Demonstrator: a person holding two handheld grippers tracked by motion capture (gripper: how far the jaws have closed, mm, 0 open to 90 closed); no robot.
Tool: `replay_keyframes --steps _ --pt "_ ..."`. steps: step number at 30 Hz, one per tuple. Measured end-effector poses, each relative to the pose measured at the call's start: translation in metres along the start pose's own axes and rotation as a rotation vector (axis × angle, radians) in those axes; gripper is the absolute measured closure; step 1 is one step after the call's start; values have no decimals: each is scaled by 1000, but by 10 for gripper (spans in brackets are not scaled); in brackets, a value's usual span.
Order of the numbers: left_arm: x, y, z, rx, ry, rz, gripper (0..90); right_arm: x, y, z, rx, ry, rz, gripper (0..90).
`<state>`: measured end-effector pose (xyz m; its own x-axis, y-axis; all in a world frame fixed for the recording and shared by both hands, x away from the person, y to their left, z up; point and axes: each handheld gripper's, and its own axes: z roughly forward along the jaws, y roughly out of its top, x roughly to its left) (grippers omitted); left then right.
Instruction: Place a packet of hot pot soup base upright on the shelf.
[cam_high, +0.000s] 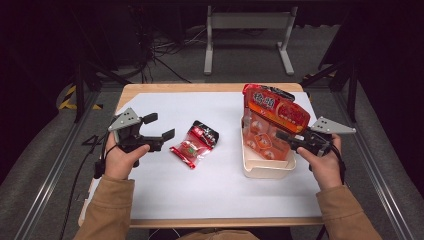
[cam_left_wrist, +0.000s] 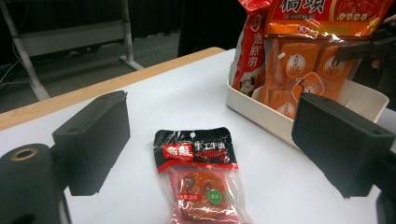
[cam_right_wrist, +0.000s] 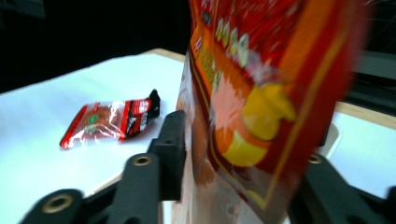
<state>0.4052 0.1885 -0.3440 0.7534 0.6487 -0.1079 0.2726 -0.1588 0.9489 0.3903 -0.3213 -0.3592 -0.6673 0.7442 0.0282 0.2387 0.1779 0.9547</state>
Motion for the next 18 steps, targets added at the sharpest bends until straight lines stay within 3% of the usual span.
replay_keyframes --steps 7,17,18 --pt "1 -1 7 27 14 1 71 -1 2 -14 -33 -13 23 419" --pt "3 4 16 67 17 35 95 -2 3 -35 -33 -30 6 401" --pt "4 4 18 50 19 44 107 -3 3 -37 -36 -36 0 402"
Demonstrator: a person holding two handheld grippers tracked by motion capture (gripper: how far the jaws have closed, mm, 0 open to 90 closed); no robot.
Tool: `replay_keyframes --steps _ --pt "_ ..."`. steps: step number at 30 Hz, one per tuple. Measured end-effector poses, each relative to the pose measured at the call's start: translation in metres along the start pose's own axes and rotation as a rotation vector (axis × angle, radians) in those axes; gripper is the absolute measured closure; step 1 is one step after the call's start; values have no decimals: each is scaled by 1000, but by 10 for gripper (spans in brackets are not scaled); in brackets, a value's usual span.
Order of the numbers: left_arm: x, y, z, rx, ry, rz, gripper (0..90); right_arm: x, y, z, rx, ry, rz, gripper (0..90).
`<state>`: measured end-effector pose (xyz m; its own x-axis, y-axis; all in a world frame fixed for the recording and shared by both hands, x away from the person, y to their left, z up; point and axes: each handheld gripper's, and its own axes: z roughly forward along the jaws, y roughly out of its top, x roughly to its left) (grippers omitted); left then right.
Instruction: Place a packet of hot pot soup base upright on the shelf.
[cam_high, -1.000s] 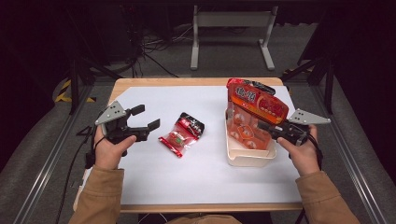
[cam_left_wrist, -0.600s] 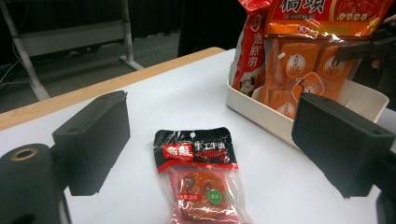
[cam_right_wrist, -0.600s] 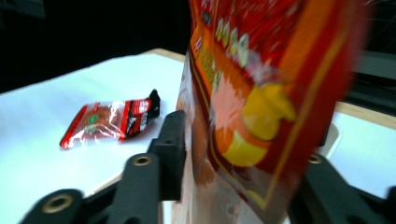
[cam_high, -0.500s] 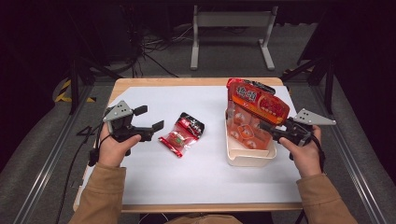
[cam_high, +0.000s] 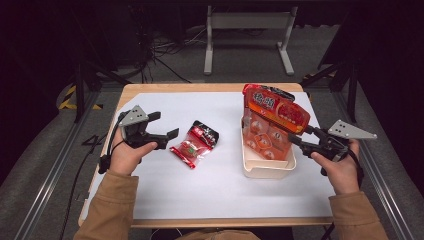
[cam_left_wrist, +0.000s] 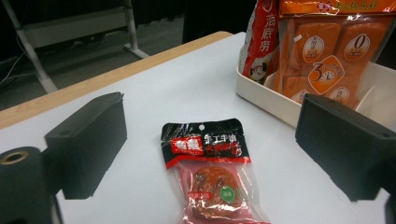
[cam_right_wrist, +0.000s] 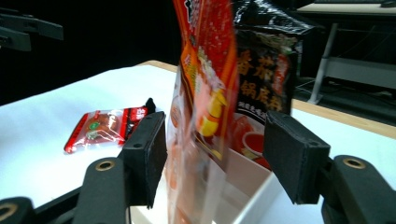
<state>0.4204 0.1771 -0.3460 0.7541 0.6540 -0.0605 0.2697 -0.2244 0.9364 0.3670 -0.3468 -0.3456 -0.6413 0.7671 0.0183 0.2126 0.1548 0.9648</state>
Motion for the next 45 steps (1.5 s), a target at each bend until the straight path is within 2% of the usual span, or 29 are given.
replay_keyframes --steps 8,13,16,17,19,20,21,23,24,26,30,34,40,43,45 --pt "8 -2 7 14 -15 10 171 -10 -3 -17 14 -31 3 397" --pt "10 -3 17 10 -36 13 214 -18 -9 -22 41 -52 -6 395" --pt "11 -2 23 26 -28 27 246 -23 -12 -22 63 -48 -11 402" --pt "10 0 28 23 -43 47 289 -24 -12 -22 75 -44 -5 414" --pt "10 2 32 14 -63 31 322 -25 -13 -21 78 -42 -10 427" --pt "10 2 32 14 -63 31 320 -25 -13 -21 78 -42 -10 427" --pt "13 5 37 66 -100 9 302 -26 -14 -21 77 -39 -8 427" --pt "13 5 40 82 -105 5 270 -26 -14 -20 77 -33 -8 427" --pt "14 4 47 104 -110 -8 257 -27 -15 -20 78 -29 -7 422" --pt "14 1 55 123 -79 -12 248 -28 -16 -19 85 -31 -1 417" --pt "16 -3 64 124 -59 -13 249 -29 -18 -19 91 -37 7 413" --pt "21 -10 78 115 -68 -22 236 -31 -20 -22 96 -47 10 412" --pt "30 -17 94 136 -81 -55 185 -33 -24 -22 107 -53 18 411" --pt "32 -18 100 143 -84 -36 191 -32 -26 -20 119 -49 13 411" --pt "33 -18 104 146 -98 -43 194 -32 -27 -20 120 -48 14 411"
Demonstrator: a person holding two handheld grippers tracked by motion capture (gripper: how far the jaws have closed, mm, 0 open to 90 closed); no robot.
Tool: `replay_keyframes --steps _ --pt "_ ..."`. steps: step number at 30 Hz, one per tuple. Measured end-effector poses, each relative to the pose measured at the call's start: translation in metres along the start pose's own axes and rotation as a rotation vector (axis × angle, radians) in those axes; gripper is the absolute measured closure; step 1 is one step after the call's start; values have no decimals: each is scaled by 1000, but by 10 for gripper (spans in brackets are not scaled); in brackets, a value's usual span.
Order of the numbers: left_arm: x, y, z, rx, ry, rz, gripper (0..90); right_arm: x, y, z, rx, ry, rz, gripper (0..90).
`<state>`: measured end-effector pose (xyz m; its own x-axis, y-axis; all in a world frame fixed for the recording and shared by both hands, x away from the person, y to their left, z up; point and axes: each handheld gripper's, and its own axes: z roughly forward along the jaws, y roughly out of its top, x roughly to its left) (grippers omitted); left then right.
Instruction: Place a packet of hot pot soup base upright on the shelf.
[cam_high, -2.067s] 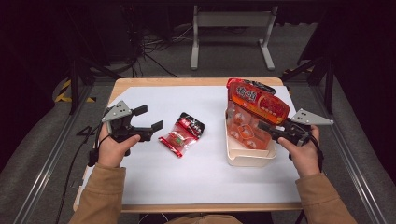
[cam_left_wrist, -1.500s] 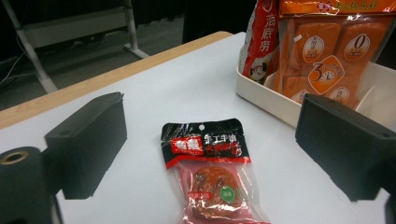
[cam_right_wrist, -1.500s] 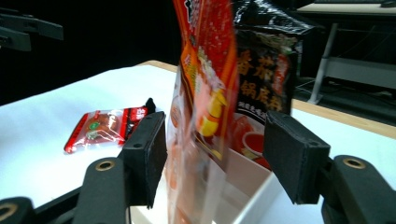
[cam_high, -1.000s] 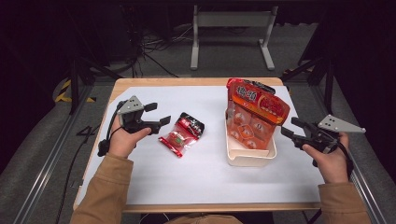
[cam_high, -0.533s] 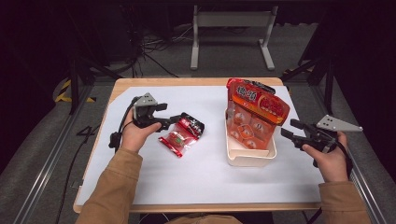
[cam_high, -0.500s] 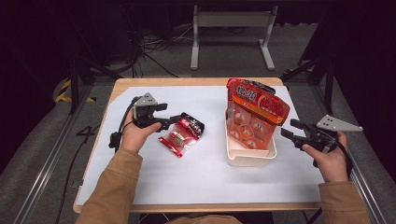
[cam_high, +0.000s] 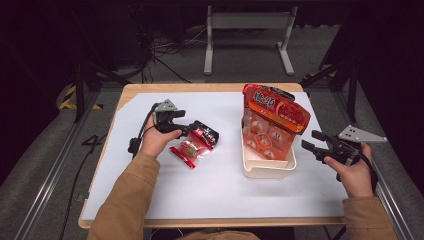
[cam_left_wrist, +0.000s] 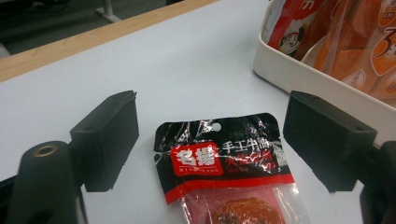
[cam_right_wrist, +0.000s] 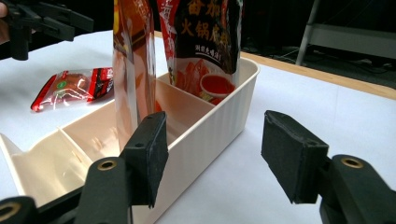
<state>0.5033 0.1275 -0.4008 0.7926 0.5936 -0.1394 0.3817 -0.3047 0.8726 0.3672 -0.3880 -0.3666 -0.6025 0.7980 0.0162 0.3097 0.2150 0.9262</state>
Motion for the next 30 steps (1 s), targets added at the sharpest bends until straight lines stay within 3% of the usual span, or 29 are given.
replay_keyframes --steps 9,14,18,22,25,30 --pt "10 -3 11 -11 29 4 288 -3 -7 -3 16 -4 16 412" --pt "9 4 12 28 49 23 296 -4 -9 0 23 3 14 410" --pt "11 12 17 47 45 43 301 -5 -8 0 16 10 19 407" --pt "14 9 26 43 22 42 300 -6 -7 2 10 19 18 406" --pt "18 4 33 41 -7 8 301 -6 -7 4 10 27 20 402" --pt "26 -4 45 61 -14 -5 339 -6 -7 6 15 34 16 396"
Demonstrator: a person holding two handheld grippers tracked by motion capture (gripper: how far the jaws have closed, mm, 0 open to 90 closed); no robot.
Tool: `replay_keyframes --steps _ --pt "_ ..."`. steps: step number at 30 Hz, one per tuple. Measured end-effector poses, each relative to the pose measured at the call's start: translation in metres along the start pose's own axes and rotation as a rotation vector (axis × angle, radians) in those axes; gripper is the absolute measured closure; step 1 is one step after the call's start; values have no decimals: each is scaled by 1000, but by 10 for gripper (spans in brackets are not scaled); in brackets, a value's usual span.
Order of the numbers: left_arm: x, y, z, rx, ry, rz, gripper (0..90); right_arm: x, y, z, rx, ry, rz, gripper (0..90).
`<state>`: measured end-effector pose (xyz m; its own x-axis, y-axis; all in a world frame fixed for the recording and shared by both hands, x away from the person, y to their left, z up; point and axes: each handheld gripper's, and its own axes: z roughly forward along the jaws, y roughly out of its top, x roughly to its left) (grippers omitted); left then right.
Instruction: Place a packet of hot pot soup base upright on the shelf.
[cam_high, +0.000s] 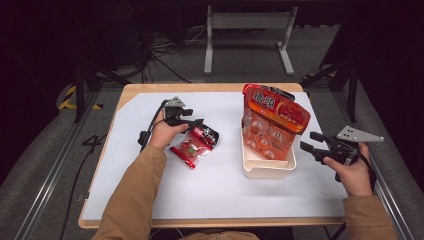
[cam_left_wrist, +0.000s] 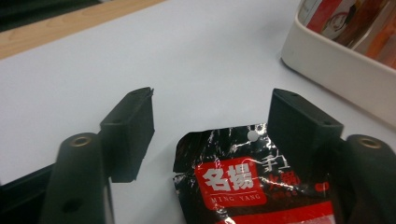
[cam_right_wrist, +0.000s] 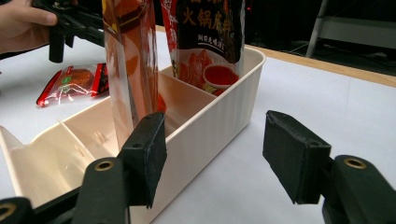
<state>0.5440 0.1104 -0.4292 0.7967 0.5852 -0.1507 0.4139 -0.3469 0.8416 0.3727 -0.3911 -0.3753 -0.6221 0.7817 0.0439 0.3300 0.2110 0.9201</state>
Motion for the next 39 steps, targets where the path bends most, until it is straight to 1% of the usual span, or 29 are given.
replay_keyframes --steps 2,3,4,9,11,14,15,18,19,21,28,33,35,36,39 --pt "1 -1 2 6 -1 -3 346 0 0 0 2 1 4 395" --pt "1 -2 6 23 -7 -8 359 0 -1 0 3 4 4 393" --pt "2 -2 7 29 -9 -1 363 -1 -1 0 3 2 3 392" --pt "3 -5 13 44 -25 -24 395 -1 -2 1 10 4 4 388" --pt "4 -6 14 49 -28 -27 410 0 -2 1 10 7 2 385" --pt "4 -7 16 64 -35 -17 431 0 -2 0 9 8 1 384" --pt "4 -7 16 69 -39 -24 436 0 -3 0 9 9 1 384" --pt "5 -10 18 100 -47 -19 439 0 -3 1 14 11 4 381" --pt "5 -10 18 100 -47 -19 440 0 -3 1 13 11 1 379" --pt "5 -12 19 123 -57 -9 451 0 -3 2 13 13 2 376" --pt "6 -14 20 152 -74 -6 505 1 -3 3 17 17 6 373" --pt "4 -14 21 162 -68 6 538 2 -4 4 14 20 4 370" --pt "4 -14 21 169 -69 9 586 2 -4 4 15 20 4 370" --pt "3 -14 21 174 -58 18 617 2 -4 4 15 21 4 370" --pt "2 -14 21 177 -48 19 708 2 -4 4 15 19 6 370"
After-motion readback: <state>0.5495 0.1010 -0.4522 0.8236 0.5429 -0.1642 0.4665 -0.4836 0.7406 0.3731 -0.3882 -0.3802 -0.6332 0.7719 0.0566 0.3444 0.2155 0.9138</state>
